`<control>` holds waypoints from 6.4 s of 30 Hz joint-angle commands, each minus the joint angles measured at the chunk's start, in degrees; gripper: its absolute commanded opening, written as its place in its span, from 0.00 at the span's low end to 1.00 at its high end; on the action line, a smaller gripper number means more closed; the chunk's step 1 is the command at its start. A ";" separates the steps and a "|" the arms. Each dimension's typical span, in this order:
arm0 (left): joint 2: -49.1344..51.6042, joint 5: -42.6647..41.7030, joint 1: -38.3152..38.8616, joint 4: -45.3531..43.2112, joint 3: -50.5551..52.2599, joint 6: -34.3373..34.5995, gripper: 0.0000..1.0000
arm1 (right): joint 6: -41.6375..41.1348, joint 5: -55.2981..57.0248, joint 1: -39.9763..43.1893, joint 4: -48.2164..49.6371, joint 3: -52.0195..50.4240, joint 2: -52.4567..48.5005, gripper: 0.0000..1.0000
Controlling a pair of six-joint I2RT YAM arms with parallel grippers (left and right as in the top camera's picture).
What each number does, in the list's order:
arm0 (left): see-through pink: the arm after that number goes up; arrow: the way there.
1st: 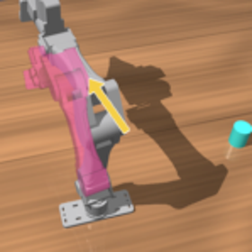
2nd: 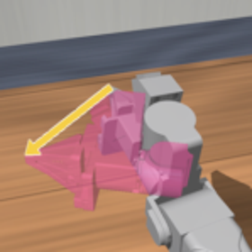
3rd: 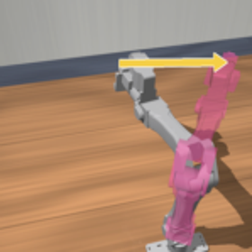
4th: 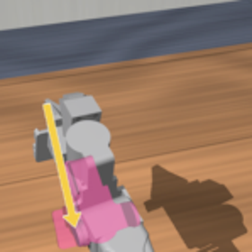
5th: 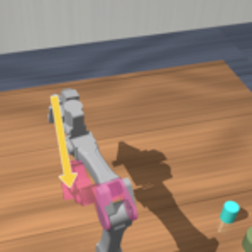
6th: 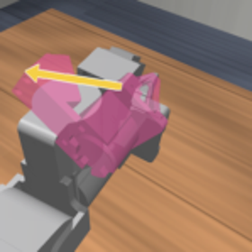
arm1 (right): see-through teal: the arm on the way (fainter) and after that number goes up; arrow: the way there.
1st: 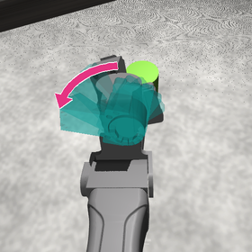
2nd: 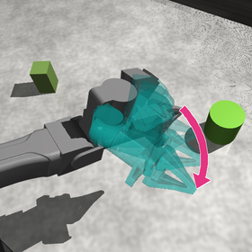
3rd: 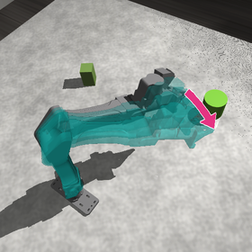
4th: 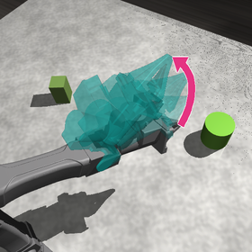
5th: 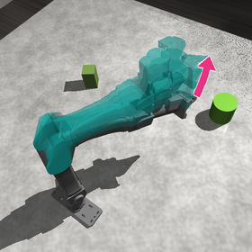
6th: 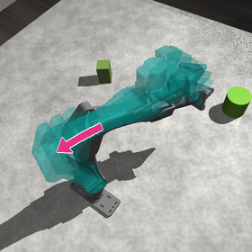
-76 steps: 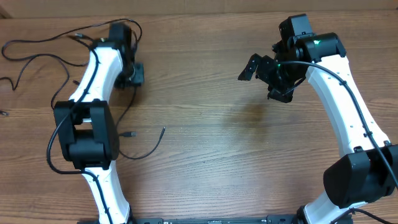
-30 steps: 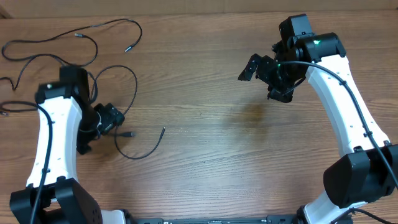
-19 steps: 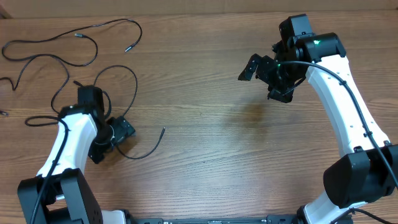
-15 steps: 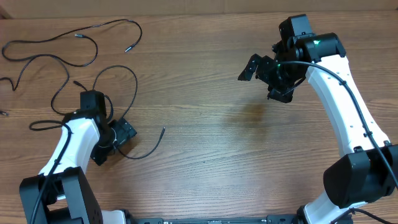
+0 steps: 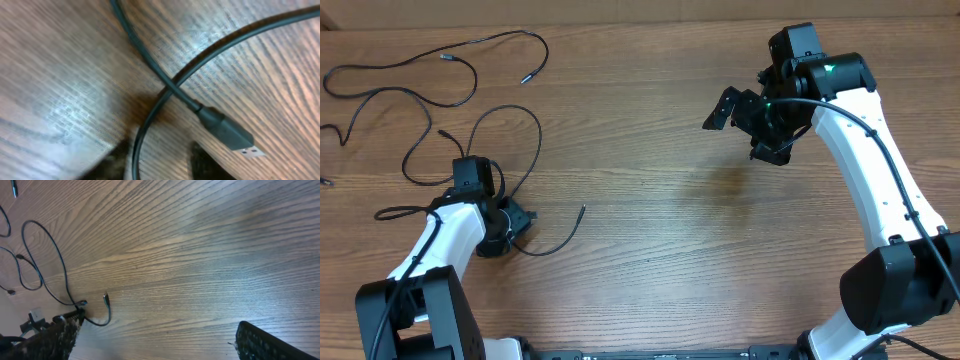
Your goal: Untangle cables
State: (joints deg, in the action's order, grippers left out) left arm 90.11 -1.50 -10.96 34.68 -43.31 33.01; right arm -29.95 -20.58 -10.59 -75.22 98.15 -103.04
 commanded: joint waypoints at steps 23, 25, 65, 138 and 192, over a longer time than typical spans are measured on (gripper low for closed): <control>5.99 -28.57 -7.87 -1.79 -4.83 27.32 0.04 | 0.24 0.13 0.07 0.11 0.92 0.63 1.00; 5.99 -28.76 -8.94 -2.10 -4.83 30.49 0.04 | 0.24 0.13 0.07 0.11 0.92 0.63 1.00; 6.51 7.61 -9.64 -0.35 -17.66 -6.80 0.85 | 0.24 0.13 0.07 0.13 0.92 0.63 1.00; 15.02 -33.99 -5.90 50.45 -57.27 -29.92 1.00 | 0.24 0.13 0.07 0.13 0.92 0.63 1.00; -31.82 -24.09 9.81 51.04 -23.98 -26.58 1.00 | 0.24 0.13 0.07 0.11 0.92 0.63 1.00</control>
State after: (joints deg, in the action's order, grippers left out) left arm 59.79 -25.71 -3.42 90.48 -73.71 5.82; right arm -29.95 -20.56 -10.59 -75.22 98.15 -103.04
